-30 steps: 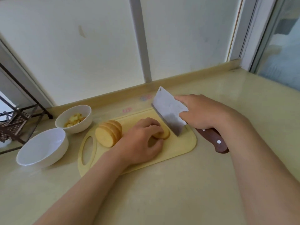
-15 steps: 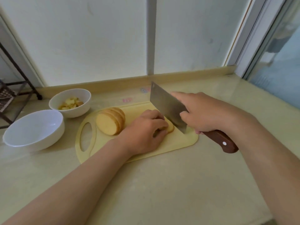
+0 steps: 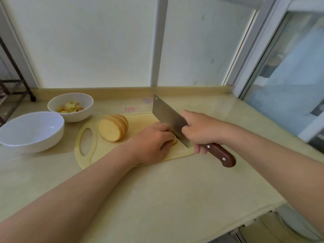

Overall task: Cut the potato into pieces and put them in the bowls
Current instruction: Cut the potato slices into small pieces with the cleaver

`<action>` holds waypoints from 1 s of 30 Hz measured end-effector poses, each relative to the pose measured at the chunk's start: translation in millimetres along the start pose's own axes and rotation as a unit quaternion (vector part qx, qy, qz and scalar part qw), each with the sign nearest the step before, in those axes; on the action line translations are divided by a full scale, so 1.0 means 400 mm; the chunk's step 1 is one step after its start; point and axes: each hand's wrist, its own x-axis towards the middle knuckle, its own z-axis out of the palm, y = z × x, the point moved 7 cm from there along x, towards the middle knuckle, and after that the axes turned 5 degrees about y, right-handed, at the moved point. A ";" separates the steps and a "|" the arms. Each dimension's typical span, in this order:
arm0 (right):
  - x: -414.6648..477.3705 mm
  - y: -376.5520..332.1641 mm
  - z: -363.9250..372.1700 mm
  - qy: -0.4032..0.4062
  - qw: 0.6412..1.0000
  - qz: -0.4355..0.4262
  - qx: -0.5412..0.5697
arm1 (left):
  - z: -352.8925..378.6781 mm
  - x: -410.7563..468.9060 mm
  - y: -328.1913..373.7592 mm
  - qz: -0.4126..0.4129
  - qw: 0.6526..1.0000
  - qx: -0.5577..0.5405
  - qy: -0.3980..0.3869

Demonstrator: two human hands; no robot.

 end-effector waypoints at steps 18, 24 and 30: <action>-0.041 -0.028 -0.004 0.030 0.999 -0.013 -0.005 | 0.002 -0.008 -0.011 -0.017 1.000 -0.001 -0.016; -0.085 -0.023 -0.002 0.003 1.000 -0.016 -0.013 | 0.002 -0.010 -0.011 -0.011 1.000 0.005 -0.008; -0.093 -0.021 -0.003 -0.024 0.999 -0.012 -0.045 | 0.003 -0.007 -0.011 -0.012 1.000 0.002 -0.006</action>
